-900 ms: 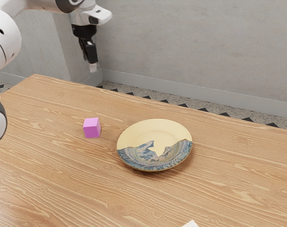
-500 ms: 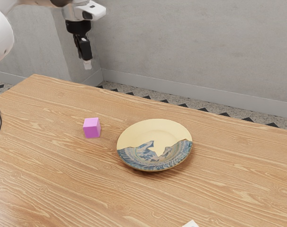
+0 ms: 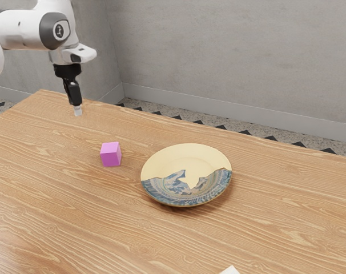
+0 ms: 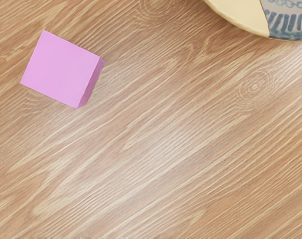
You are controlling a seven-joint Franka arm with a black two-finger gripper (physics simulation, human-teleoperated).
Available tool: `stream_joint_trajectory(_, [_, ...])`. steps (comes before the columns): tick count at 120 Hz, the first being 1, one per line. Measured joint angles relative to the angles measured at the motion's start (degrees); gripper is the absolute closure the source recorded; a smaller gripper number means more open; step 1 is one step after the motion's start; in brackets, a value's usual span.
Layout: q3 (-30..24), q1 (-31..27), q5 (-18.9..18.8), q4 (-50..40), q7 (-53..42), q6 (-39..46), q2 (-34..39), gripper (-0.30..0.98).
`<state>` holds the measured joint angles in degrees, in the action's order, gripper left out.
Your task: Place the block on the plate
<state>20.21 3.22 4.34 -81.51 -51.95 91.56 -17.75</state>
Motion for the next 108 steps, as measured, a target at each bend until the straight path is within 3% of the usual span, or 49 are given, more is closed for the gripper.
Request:
stream_joint_trajectory(17, [-6.4, -7.3, -0.2, -0.4, -2.3, 2.9, -0.5, 0.00])
stream_joint_trajectory(33, [-8.3, -9.3, -0.5, 0.6, -3.9, 3.9, -3.2, 0.00])
stream_joint_trajectory(48, [-14.6, -15.2, -0.6, 0.8, -5.2, 4.6, -3.9, 0.00])
stream_joint_trajectory(86, [-14.0, -16.8, -0.8, -4.4, -7.4, 10.3, -5.4, 0.00])
stream_joint_trajectory(108, [-16.3, -13.6, -1.8, -0.6, -7.6, 13.3, -9.5, 0.00])
